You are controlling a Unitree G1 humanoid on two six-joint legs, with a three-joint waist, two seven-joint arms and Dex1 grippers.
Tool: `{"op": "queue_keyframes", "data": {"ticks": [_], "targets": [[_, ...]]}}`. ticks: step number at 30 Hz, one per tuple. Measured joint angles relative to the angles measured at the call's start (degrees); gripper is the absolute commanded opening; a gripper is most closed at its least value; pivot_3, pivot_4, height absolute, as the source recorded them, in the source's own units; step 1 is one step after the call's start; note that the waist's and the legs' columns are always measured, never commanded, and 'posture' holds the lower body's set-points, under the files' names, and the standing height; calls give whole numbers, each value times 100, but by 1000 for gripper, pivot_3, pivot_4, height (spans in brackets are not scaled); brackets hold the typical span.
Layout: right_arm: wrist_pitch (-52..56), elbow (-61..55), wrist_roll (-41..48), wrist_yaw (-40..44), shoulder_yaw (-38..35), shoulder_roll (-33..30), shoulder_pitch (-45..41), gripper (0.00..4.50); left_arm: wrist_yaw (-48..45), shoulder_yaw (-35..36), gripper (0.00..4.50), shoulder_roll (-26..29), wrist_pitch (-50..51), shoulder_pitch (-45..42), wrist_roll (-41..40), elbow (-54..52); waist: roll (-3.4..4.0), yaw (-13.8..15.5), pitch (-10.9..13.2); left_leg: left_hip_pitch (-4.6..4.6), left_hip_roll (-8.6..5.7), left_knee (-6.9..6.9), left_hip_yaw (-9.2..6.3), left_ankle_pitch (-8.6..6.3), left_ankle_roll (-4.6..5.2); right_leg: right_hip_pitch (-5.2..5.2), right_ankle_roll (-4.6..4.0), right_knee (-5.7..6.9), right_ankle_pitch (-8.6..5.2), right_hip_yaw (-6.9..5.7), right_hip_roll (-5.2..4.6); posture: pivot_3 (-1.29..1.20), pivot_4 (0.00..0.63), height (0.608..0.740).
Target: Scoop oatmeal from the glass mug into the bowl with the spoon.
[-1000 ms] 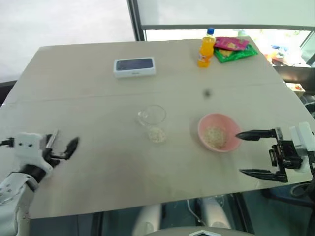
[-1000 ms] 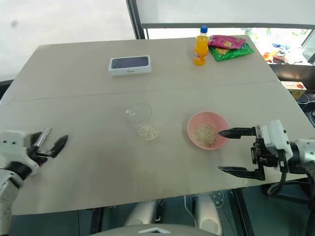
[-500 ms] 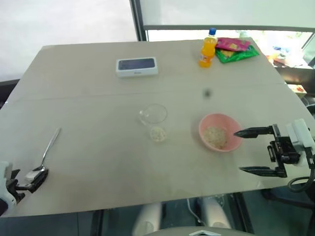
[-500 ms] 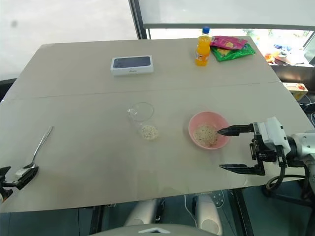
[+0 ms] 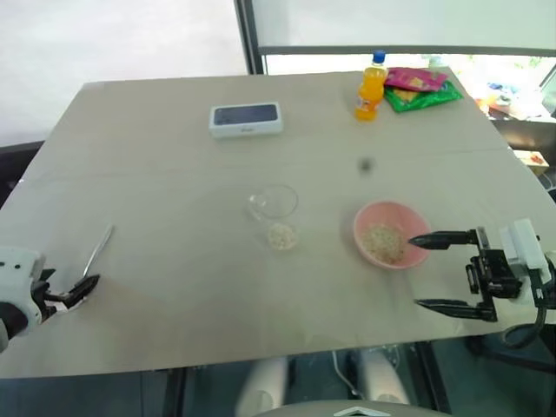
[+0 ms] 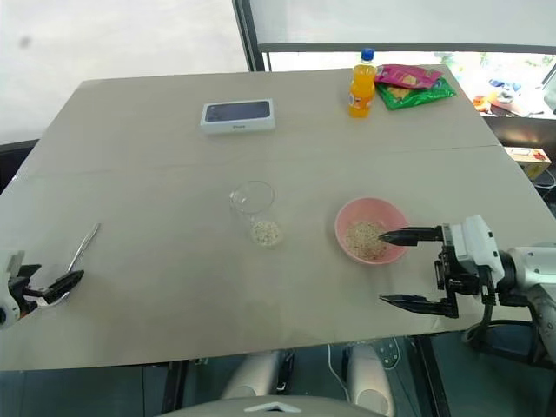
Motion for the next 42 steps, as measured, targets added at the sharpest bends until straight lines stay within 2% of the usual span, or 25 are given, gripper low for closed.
{"op": "queue_keyframes", "data": {"ticks": [6,8,18,22,24,28,32,35,38,39,41,42], "targets": [[-1,-87,-11,-157,-4,13,18,4500,-364,-239,839,83,83,-93,19,130,39,-13,-23,4,2,-1,2,0,0,2,0,2,0,5,2,0,150,740],[-1,-87,-10,-204,-6,23,36,4500,-366,-247,57,64,87,-109,13,130,43,-22,-26,6,4,-2,4,0,0,4,0,4,0,8,4,0,150,740],[-27,-78,-15,-191,-73,59,83,4500,21,85,18,-522,-141,-268,-194,34,36,-8,-24,2,3,-1,5,0,0,3,2,5,1,9,0,0,150,740],[109,114,-7,-570,-98,168,-268,4500,293,129,18,-770,-301,-683,-248,-164,-11,-11,-13,-2,4,6,-1,1,-1,3,-4,5,6,4,2,0,150,740],[429,386,-40,-1402,-125,445,-789,4500,437,118,18,-796,-320,-1124,-315,-348,-54,-22,-8,-4,6,10,-1,3,-5,-1,-10,5,11,5,5,0,150,740],[1260,704,-21,-2879,-151,710,-1809,4500,695,-108,18,-719,-261,-2203,-403,-970,-65,-16,-2,-18,-2,14,-5,8,-14,-11,-17,3,19,3,3,0,150,740],[2206,1054,41,-4482,-120,1342,-3301,4500,773,-820,18,-745,-73,-3642,-495,-1468,-68,-31,-2,-110,-29,20,2,36,-56,-120,-7,56,26,15,15,0,150,740],[2843,1093,307,-5244,-75,1829,-4170,4500,616,-1294,18,-856,155,-4216,-688,-1730,-67,-98,-3,-123,-31,11,10,38,-59,-147,-8,54,24,22,22,0,150,740],[3590,1279,643,-6115,-87,2357,-4985,4500,513,-1773,18,-1056,492,-4652,-886,-1924,-67,-232,-3,-189,-42,34,14,40,-58,-213,-6,102,25,23,23,0,150,740],[3727,1309,707,-6282,-83,2466,-5118,4500,502,-1885,18,-1102,546,-4725,-899,-1982,-67,-252,-3,-194,-45,34,14,41,-58,-220,-6,105,25,23,22,0,150,740],[4117,1642,1042,-6810,-98,3144,-5736,4500,400,-2352,18,-1138,673,-4991,-843,-2079,-66,-351,-2,-192,-52,34,17,45,-62,-226,-6,110,25,23,25,0,150,740],[4149,1677,1111,-6856,-79,3236,-5820,4500,389,-2437,18,-1158,684,-5039,-828,-2100,-66,-363,-2,-189,-51,31,17,46,-62,-226,-6,110,25,24,27,0,150,740]]}}
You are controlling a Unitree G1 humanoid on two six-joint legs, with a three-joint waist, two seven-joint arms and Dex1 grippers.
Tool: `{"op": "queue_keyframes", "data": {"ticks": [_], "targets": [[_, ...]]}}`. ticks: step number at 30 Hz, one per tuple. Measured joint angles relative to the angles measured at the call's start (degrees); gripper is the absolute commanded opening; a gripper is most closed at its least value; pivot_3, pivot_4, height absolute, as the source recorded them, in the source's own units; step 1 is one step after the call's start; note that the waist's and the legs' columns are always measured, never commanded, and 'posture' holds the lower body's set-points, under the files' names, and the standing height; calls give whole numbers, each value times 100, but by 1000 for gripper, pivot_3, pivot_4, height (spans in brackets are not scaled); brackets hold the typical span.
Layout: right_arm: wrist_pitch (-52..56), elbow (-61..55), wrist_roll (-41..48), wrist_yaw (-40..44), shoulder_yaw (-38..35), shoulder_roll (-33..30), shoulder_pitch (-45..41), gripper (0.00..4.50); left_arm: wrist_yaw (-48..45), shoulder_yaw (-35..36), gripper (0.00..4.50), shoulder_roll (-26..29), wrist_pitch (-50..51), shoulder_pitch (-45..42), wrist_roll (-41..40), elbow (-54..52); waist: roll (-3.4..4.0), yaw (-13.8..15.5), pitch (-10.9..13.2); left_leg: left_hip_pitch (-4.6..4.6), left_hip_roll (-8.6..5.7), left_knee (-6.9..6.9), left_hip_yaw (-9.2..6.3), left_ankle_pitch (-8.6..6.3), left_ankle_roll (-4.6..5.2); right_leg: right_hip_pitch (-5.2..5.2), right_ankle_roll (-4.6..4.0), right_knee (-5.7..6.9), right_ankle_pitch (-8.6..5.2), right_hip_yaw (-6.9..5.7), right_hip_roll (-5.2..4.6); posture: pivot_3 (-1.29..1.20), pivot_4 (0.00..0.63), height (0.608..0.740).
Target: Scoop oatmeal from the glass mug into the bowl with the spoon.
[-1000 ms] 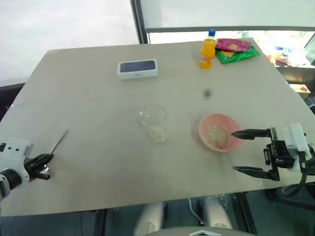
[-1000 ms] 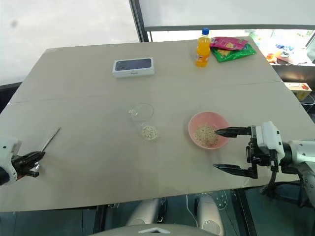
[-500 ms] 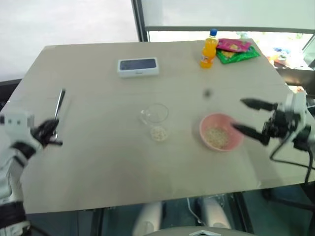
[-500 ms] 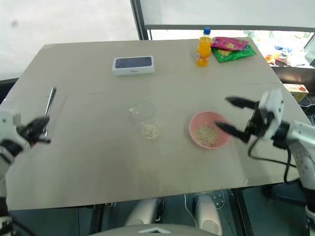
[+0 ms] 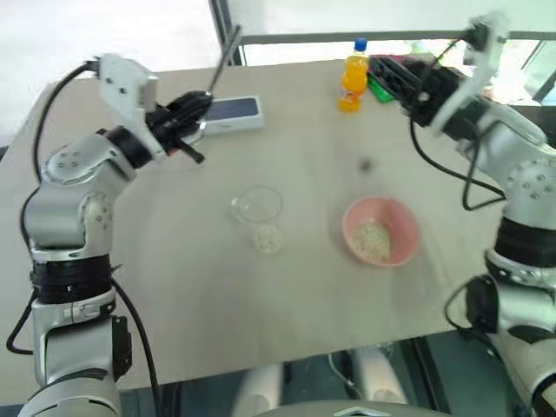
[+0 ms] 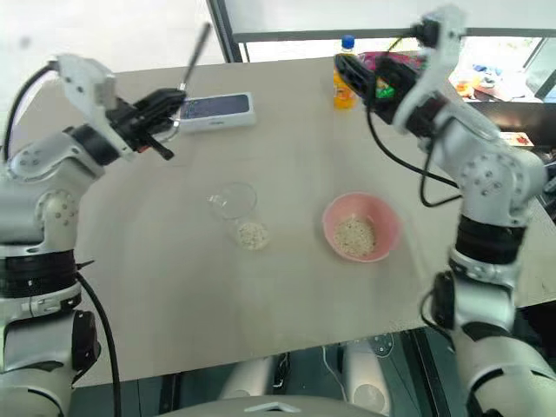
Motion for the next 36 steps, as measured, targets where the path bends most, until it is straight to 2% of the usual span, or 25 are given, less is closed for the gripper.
{"op": "queue_keyframes", "data": {"ticks": [3,8,13,23,24,27,28,33,36], "targets": [[102,295,333,-250,-36,661,-532,4500,4,-412,18,-171,40,-303,207,37,1,-42,1,5,4,1,-4,5,-7,-4,0,4,0,-1,11,0,150,740],[22,753,252,-248,146,1144,-705,4500,-49,-729,18,-521,46,-617,292,116,1,-69,0,7,2,13,-6,9,-10,1,0,15,0,0,14,0,150,740],[-150,1025,100,-248,226,1462,-708,4500,-233,-798,18,-653,48,-763,283,224,2,-132,0,7,4,11,-8,12,-14,-3,0,18,0,0,17,0,150,740],[-284,1184,14,-227,203,1618,-783,4500,-688,-895,18,-637,224,-750,235,42,3,-148,0,9,4,12,-8,13,-16,-3,0,20,0,2,17,0,150,740],[-305,1197,-5,-227,198,1611,-792,3999,-725,-915,0,-602,224,-725,261,42,3,-148,0,9,4,12,-8,13,-16,-4,0,21,0,2,17,0,150,740],[-364,1251,-54,-215,197,1607,-792,3019,-743,-915,0,-597,223,-701,297,43,3,-145,-1,9,4,12,-8,13,-16,-4,0,21,0,2,18,0,150,740],[-388,1267,-66,-208,197,1605,-792,2433,-743,-915,0,-597,223,-701,298,43,3,-144,-1,9,4,12,-8,13,-16,-4,0,22,0,3,17,0,150,740],[-401,1305,-132,-204,195,1589,-792,46,-713,-914,0,-597,223,-701,326,43,3,-147,-1,9,4,12,-8,13,-16,-5,0,26,0,3,17,0,150,740],[-418,1351,-185,-185,193,1571,-792,12,-687,-904,0,-598,225,-695,351,42,3,-146,-1,9,4,13,-7,13,-17,-6,0,55,0,5,18,0,150,740]]}}
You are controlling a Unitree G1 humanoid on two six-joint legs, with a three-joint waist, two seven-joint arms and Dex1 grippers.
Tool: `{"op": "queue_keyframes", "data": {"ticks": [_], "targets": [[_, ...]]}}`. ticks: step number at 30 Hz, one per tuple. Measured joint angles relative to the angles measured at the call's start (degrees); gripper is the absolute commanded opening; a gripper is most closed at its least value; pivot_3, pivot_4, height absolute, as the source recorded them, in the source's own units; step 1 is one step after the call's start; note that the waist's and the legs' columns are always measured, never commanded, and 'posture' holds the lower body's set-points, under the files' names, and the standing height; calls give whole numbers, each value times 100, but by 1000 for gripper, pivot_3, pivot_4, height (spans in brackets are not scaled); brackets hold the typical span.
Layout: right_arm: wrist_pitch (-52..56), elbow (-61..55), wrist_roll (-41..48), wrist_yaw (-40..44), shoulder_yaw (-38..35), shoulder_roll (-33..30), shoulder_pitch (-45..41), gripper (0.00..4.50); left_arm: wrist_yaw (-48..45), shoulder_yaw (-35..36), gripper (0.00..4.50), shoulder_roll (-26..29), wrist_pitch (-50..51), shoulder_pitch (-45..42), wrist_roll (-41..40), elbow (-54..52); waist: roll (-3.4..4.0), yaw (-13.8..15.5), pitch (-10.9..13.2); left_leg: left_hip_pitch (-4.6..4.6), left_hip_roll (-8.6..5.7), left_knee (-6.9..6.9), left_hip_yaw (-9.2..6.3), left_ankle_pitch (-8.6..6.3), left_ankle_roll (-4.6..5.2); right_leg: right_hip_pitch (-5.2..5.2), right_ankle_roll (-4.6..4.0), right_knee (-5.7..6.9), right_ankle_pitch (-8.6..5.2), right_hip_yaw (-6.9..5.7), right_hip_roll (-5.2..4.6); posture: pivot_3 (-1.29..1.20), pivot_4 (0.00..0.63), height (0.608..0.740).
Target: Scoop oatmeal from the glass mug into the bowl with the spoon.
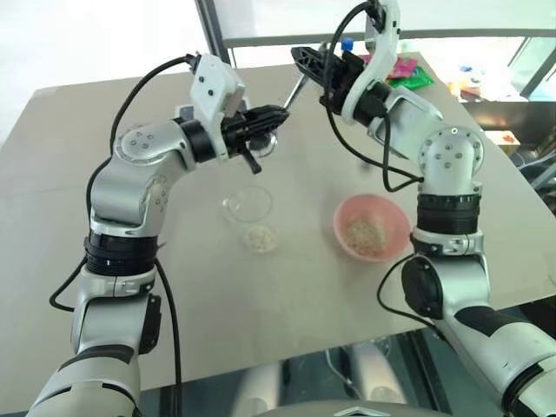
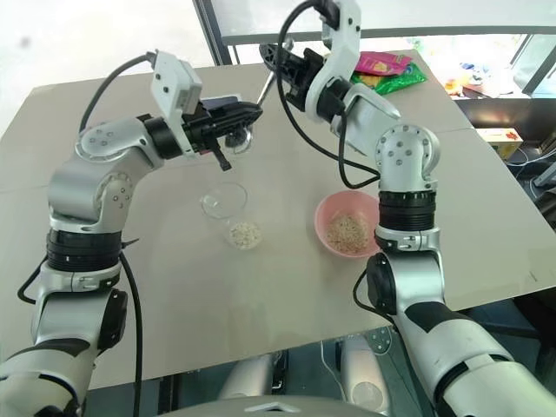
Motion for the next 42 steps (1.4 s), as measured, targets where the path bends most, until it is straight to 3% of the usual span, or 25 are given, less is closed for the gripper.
{"op": "queue_keyframes", "data": {"ticks": [5,6,7,10,16,20,26,31,34,42], "targets": [[-6,61,-5,3,2,12,-3,12,73,63,0,-47,64,78,-93,-16,0,-1,0,-1,0,4,2,0,0,-6,0,13,0,4,0,0,150,740],[-6,73,0,2,2,12,-16,0,101,79,680,-56,58,97,-110,-21,0,-1,0,-2,0,6,4,0,0,-10,0,18,0,3,0,0,150,740],[-6,95,1,-5,-8,9,-44,0,164,117,876,-73,55,104,-112,-21,0,0,0,-2,0,8,6,0,0,-12,-1,25,0,3,-1,0,150,740],[-16,159,12,-39,-177,-48,-179,0,367,334,2086,-131,-23,116,-125,-35,0,4,0,-2,0,12,7,1,-1,-13,-1,30,-1,3,-1,0,150,740],[-8,380,189,-352,-810,-422,-361,0,727,1203,2086,-133,-167,611,-425,-614,0,6,0,-2,2,13,11,0,-1,-15,-1,33,-1,8,-3,0,150,740],[-27,715,227,-707,-1428,-1077,-397,0,669,2247,2086,160,-153,2015,-738,-658,2,-6,-1,-2,4,10,18,0,0,-20,-2,31,-1,13,-1,0,150,740],[3,747,183,-844,-1729,-1473,76,0,84,3007,2086,324,-159,3891,-1127,-936,2,9,-1,0,8,10,34,-1,1,-20,-2,25,-1,24,-2,0,150,740],[43,621,262,-1090,-1846,-1429,278,0,-252,2838,2086,309,-218,4705,-1200,-1227,3,46,-2,9,13,11,39,-14,26,-19,-2,33,-1,28,-4,0,150,740],[86,500,333,-1213,-1863,-1378,301,0,-389,2543,2086,303,-241,4736,-1177,-1224,3,56,-2,11,10,17,37,-14,30,-18,-2,39,0,27,-3,0,150,740],[277,154,570,-1749,-2008,-1330,537,0,-805,1295,2086,234,-851,3442,-591,115,10,62,-6,17,5,18,51,-11,27,-12,-2,37,0,29,-1,0,150,740]]}}
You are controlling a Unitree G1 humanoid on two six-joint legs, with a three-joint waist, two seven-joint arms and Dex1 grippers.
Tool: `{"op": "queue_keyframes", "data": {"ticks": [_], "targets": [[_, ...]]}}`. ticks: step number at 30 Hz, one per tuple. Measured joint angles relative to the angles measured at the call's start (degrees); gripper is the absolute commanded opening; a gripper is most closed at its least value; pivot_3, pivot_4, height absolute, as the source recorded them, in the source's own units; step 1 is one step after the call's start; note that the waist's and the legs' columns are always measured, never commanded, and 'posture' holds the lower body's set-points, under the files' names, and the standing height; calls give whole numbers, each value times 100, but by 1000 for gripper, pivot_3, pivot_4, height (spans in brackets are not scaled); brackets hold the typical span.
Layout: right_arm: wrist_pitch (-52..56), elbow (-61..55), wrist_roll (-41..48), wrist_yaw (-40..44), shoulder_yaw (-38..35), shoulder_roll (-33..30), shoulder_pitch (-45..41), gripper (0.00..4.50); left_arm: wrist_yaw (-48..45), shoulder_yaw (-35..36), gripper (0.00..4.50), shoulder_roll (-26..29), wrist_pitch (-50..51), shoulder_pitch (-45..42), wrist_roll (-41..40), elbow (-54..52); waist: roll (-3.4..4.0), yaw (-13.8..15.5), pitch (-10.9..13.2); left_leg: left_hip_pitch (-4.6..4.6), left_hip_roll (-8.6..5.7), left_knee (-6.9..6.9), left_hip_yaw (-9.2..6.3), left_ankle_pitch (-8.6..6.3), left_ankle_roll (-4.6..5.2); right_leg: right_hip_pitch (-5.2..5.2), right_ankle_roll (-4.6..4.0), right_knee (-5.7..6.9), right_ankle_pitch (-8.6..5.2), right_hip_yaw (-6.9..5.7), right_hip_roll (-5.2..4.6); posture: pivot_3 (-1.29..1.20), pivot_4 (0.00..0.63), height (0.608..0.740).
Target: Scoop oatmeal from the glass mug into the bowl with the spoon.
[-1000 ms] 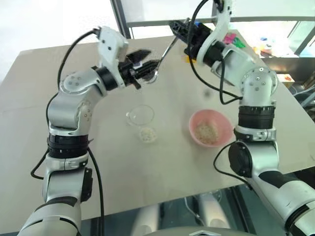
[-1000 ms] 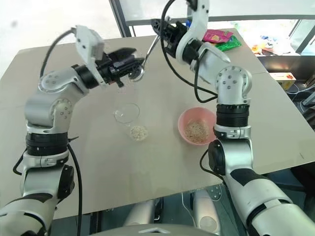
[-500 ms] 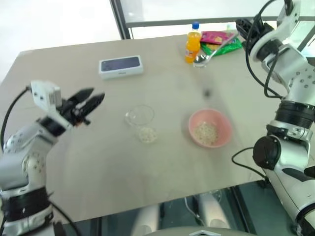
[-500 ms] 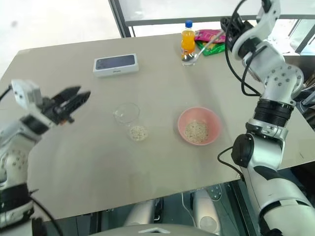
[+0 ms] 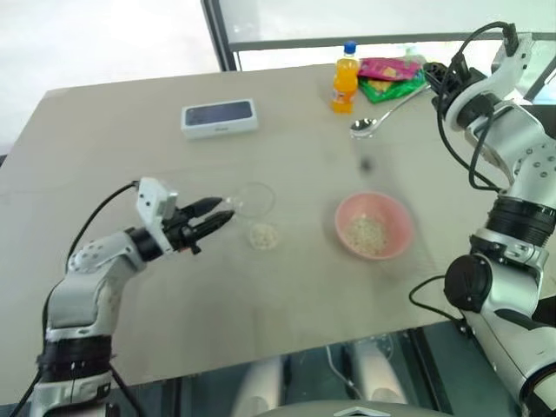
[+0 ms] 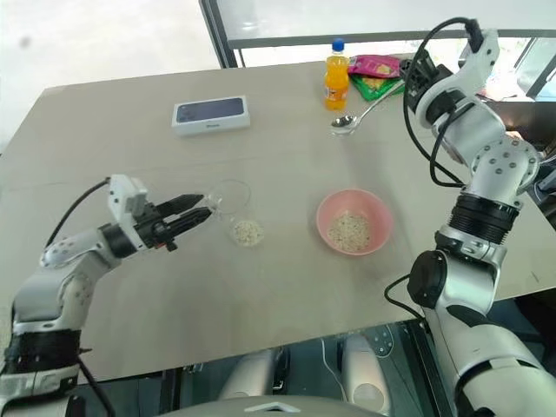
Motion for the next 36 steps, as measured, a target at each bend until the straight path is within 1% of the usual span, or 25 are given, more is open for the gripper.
{"op": "queue_keyframes", "data": {"ticks": [4,8,9,11,12,13,22,24,26,30,32,33,34,35,36], "targets": [[0,-202,102,-131,-55,-9,39,0,-111,-209,2086,-27,-177,-343,123,486,0,-54,0,-3,4,-1,2,4,-7,-6,0,-2,0,7,3,0,150,740],[-4,-366,152,-208,-74,-43,156,0,-240,-307,2086,-59,-378,-728,220,920,0,-46,0,-2,5,0,7,-1,2,-7,0,-1,0,11,3,0,150,740],[-7,-404,160,-221,-71,-48,201,0,-257,-325,1525,-101,-434,-833,244,1041,0,-39,0,-1,4,0,8,-1,2,-7,1,0,0,11,2,0,150,740],[-7,-427,174,-256,-52,-44,274,0,-290,-345,771,-174,-488,-964,255,1162,0,-38,0,-2,4,1,9,-1,3,-7,1,0,0,13,2,0,150,740],[-7,-446,180,-267,-38,-44,302,0,-291,-365,261,-187,-493,-989,264,1195,0,-41,0,-2,4,1,9,-1,3,-7,1,1,0,14,2,0,150,740],[-7,-461,185,-275,-30,-45,317,0,-294,-395,118,-187,-493,-987,291,1219,0,-47,0,-2,5,1,10,-1,2,-9,1,0,0,16,3,0,150,740],[-13,-566,230,-289,70,-28,328,0,-218,-483,118,-274,-622,-868,358,1172,0,-37,0,-1,6,1,11,-1,3,-10,1,1,0,20,2,0,150,740],[-13,-566,233,-281,128,-12,327,0,-122,-502,118,-342,-700,-876,428,1121,0,-35,0,-1,6,1,11,-1,3,-9,1,2,0,21,2,0,150,740],[-2,-565,256,-197,228,-14,297,0,84,-562,118,-540,-869,-983,603,1115,0,-24,0,-2,5,2,11,-1,3,-10,1,2,1,20,1,0,150,740],[96,-570,348,166,568,-32,-79,0,424,-822,118,-874,-1131,-1579,972,1273,0,-5,0,-9,3,13,9,0,3,-12,2,4,1,15,2,0,150,740],[167,-642,394,469,860,-51,-294,0,545,-999,118,-979,-1348,-2022,1196,1499,0,-11,0,-10,2,14,10,0,2,-11,2,2,1,14,4,0,150,740],[218,-696,434,678,1012,-62,-369,0,633,-1124,118,-1030,-1591,-2323,1407,1753,-1,-19,-1,-9,2,15,10,4,-4,-9,2,1,1,13,4,0,150,740],[234,-715,446,772,1079,-69,-384,0,673,-1187,118,-1044,-1710,-2446,1520,1885,-1,-24,-1,-9,1,15,10,4,-4,-9,2,0,1,14,4,0,150,740],[246,-748,451,993,1212,-93,-384,0,761,-1290,118,-1117,-1971,-2695,1766,2263,-1,-24,-1,-10,-1,15,12,4,-4,-10,2,0,1,14,3,0,150,740],[252,-769,455,1083,1292,-92,-384,0,803,-1338,118,-1144,-2055,-2767,1850,2406,-1,-32,-1,-12,-1,15,14,4,-4,-10,2,-1,1,13,3,0,150,740]]}}
